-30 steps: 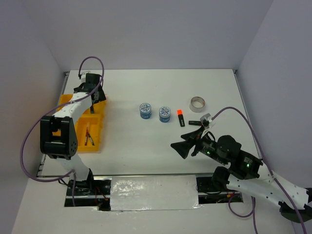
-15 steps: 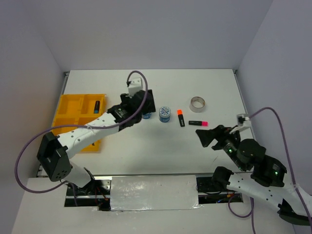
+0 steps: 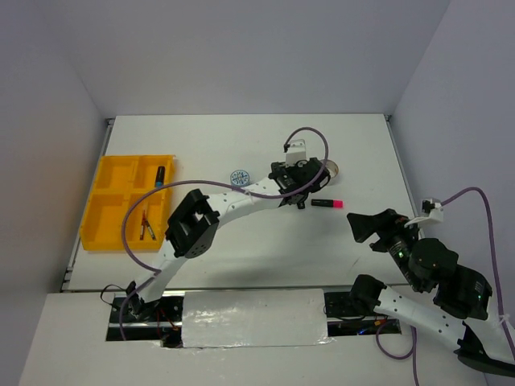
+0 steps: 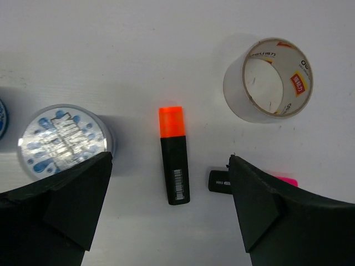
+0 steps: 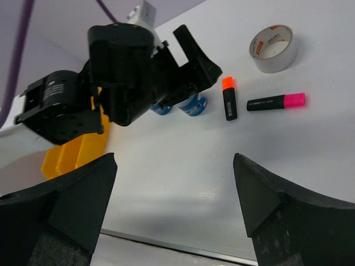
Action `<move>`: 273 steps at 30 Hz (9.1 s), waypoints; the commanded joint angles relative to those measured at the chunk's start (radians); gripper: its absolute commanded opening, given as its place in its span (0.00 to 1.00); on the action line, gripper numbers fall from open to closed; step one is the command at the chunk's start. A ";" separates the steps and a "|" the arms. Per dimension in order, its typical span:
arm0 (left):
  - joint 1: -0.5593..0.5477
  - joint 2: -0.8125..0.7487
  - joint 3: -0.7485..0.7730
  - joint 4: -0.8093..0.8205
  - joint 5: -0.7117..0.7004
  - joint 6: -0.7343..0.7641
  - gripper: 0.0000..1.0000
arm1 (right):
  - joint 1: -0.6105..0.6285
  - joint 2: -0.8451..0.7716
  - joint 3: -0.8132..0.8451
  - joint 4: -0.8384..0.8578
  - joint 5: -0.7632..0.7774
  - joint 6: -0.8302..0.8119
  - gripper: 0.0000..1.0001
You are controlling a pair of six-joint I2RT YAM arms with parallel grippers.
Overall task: Sort the stationery into containers
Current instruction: Pick up the pen from the center of the board, then place the pen in the storage box, then pick up the pen from the center of the board, then place the pen in the storage box, then pick up the stationery from the center of the board.
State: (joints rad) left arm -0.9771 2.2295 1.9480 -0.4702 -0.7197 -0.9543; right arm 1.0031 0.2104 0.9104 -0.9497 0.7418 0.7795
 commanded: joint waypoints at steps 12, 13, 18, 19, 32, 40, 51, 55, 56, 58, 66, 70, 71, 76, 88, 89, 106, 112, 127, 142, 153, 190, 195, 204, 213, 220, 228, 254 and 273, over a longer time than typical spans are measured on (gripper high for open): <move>-0.009 0.220 0.123 0.082 0.005 0.035 0.77 | -0.001 -0.022 -0.056 0.086 -0.117 -0.109 0.92; -0.011 0.238 0.124 0.082 0.011 0.035 0.75 | -0.003 -0.026 -0.061 0.092 -0.120 -0.111 0.92; 0.000 0.286 0.137 0.082 0.049 0.025 0.68 | -0.001 -0.043 -0.064 0.089 -0.128 -0.121 0.92; 0.002 0.291 0.134 0.087 0.057 0.026 0.61 | -0.001 -0.046 -0.064 0.086 -0.124 -0.121 0.92; 0.002 0.053 0.011 0.199 0.088 0.164 0.00 | -0.001 -0.043 -0.077 0.114 -0.139 -0.135 0.92; 0.026 -0.306 -0.066 0.262 0.135 0.437 0.00 | -0.001 -0.022 -0.096 0.164 -0.170 -0.158 0.92; 0.659 -0.697 -0.496 0.186 0.282 0.557 0.01 | -0.001 0.069 -0.156 0.267 -0.289 -0.232 0.93; 0.813 -0.729 -0.645 0.312 0.387 0.649 0.00 | -0.001 0.132 -0.157 0.281 -0.315 -0.255 0.93; 0.863 -0.720 -0.655 0.335 0.400 0.658 0.00 | -0.001 0.136 -0.159 0.288 -0.321 -0.256 0.94; 0.912 -0.709 -0.673 0.337 0.433 0.651 0.00 | -0.001 0.147 -0.159 0.289 -0.329 -0.258 0.93; 1.020 -0.657 -0.732 0.389 0.520 0.661 0.12 | -0.004 0.175 -0.157 0.295 -0.328 -0.283 0.94; 1.037 -0.620 -0.773 0.401 0.514 0.672 0.17 | -0.004 0.181 -0.130 0.275 -0.294 -0.290 0.94; 1.049 -0.616 -0.782 0.407 0.529 0.670 0.20 | -0.003 0.181 -0.127 0.278 -0.292 -0.290 0.95; 1.066 -0.620 -0.807 0.421 0.536 0.648 0.79 | -0.004 0.204 -0.130 0.302 -0.298 -0.292 0.97; 1.013 -0.917 -0.661 0.148 0.445 0.589 0.99 | -0.217 0.440 -0.110 0.333 -0.262 -0.123 1.00; 0.926 -0.951 -0.647 0.121 0.416 0.609 0.99 | -0.244 0.457 -0.105 0.332 -0.248 -0.097 1.00; 0.690 -1.785 -1.201 0.010 0.557 0.658 0.99 | -0.774 0.989 -0.016 0.240 -0.228 0.584 0.98; 0.684 -1.765 -1.202 0.002 0.554 0.657 0.99 | -0.857 1.291 0.102 0.232 -0.314 0.645 0.95; 0.680 -1.780 -1.206 0.013 0.592 0.669 0.99 | -0.867 1.564 0.223 0.141 -0.360 0.701 0.78; 0.680 -1.782 -1.212 0.031 0.623 0.670 0.99 | -0.877 1.525 0.160 0.212 -0.340 0.617 0.00; 0.597 -1.520 -1.224 0.367 1.174 0.470 0.99 | -0.526 1.149 0.139 0.477 -0.280 0.099 0.00; 0.506 -1.145 -1.063 0.386 0.879 0.393 0.00 | -0.148 0.956 0.176 0.721 -0.461 0.001 1.00; 0.788 -1.065 -0.963 0.243 0.725 0.460 0.00 | -0.302 0.816 0.044 0.732 -0.535 -0.003 1.00; 1.038 -0.711 -0.678 0.116 0.571 0.538 0.07 | -0.340 0.756 -0.050 0.718 -0.637 -0.174 1.00; 1.081 -0.475 -0.534 0.024 0.528 0.555 0.24 | -0.363 0.756 -0.067 0.698 -0.662 -0.239 1.00; 1.089 -0.504 -0.590 0.067 0.565 0.531 0.73 | -0.376 0.742 -0.051 0.684 -0.662 -0.255 1.00; 0.968 -0.732 -0.583 0.123 0.592 0.512 0.99 | -0.379 0.689 -0.067 0.669 -0.659 -0.249 1.00; 0.403 -0.272 -0.409 0.159 0.487 0.551 0.99 | -0.376 0.354 -0.136 0.528 -0.826 -0.232 1.00; 0.420 -0.274 -0.478 0.160 0.468 0.534 0.02 | -0.376 0.388 -0.134 0.543 -0.832 -0.240 1.00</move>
State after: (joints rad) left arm -0.5652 1.9835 1.4784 -0.3164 -0.2253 -0.4210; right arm 0.6304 0.5941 0.7773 -0.4305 -0.0845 0.5522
